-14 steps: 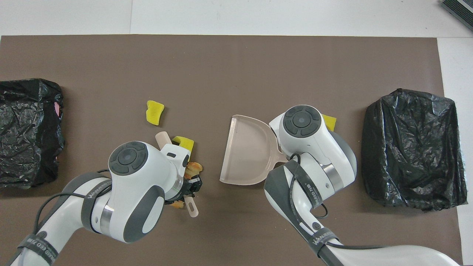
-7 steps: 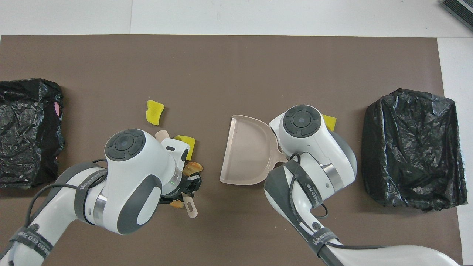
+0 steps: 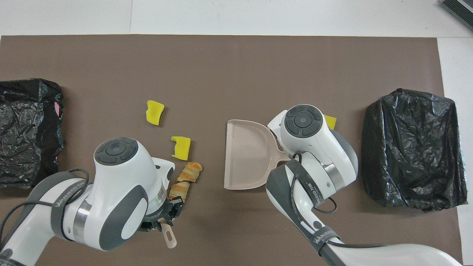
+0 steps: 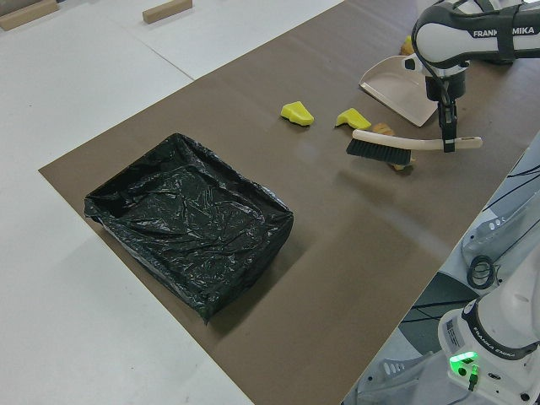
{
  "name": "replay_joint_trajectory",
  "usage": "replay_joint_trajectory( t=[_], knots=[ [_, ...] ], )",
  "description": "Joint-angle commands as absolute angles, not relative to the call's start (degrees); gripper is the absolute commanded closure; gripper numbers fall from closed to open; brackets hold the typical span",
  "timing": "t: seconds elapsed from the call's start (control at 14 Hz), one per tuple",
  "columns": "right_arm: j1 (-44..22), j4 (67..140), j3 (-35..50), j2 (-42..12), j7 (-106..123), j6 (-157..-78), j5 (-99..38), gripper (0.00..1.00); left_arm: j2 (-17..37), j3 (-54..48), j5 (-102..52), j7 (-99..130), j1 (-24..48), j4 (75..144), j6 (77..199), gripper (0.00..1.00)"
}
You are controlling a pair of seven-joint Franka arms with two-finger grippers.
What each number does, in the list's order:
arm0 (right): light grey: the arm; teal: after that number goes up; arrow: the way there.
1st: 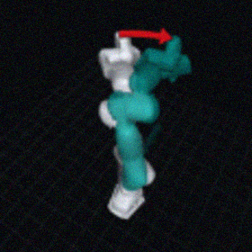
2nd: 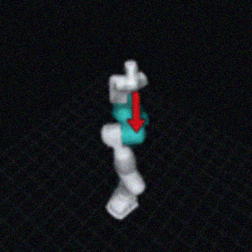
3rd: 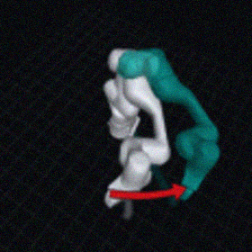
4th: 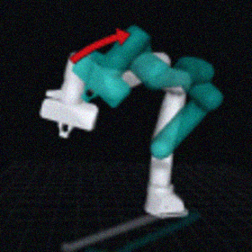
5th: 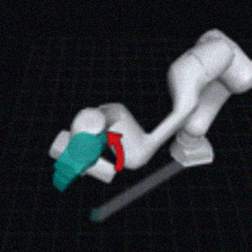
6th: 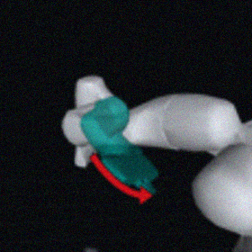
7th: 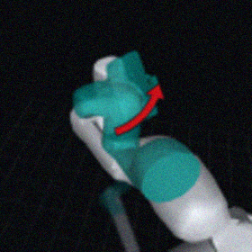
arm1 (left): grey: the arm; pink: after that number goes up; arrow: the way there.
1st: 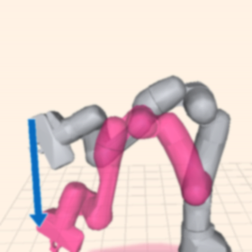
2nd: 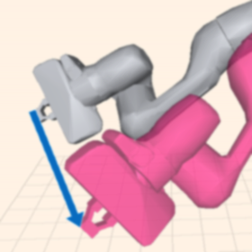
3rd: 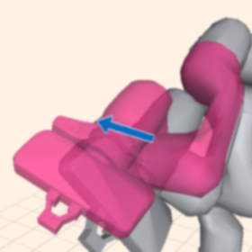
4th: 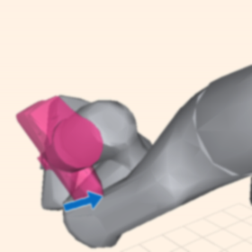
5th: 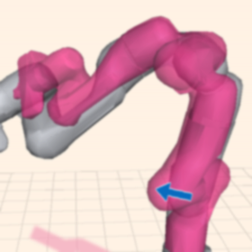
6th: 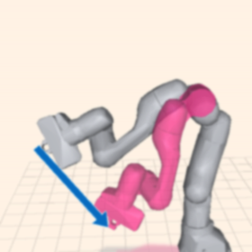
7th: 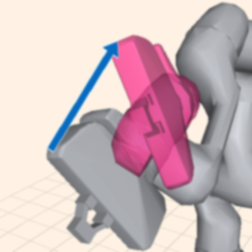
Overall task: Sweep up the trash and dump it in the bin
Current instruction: 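Sweep the bread and sponge pieces toward the dustpan with the left gripper, then push the debris into the dustpan with the brush in the left gripper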
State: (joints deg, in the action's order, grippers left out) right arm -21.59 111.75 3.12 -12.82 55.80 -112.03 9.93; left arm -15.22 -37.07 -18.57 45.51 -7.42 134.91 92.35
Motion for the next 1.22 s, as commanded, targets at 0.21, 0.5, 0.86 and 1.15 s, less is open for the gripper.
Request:
replay_joint_trajectory(
  t=[0.21,0.5,0.86,1.15],
  knots=[
    [-21.1,112.0,3.4,-12.8,57.0,-112.6,10.9,1.0,-16.7,-36.8,-24.8,47.0,-2.0,141.8,103.6,1.0],
    [-21.0,111.9,3.4,-12.8,57.0,-112.6,10.8,1.0,-9.9,-38.9,-24.8,45.9,-2.1,139.3,110.4,1.0],
    [-21.0,111.9,3.4,-12.8,56.6,-112.6,10.9,1.0,-5.4,-39.0,-24.3,37.7,-2.0,134.3,111.2,1.0],
    [-20.9,111.8,3.4,-12.8,56.6,-112.5,10.8,1.0,-5.4,-41.6,-24.3,29.3,-2.0,133.9,113.6,1.0]
  ],
)
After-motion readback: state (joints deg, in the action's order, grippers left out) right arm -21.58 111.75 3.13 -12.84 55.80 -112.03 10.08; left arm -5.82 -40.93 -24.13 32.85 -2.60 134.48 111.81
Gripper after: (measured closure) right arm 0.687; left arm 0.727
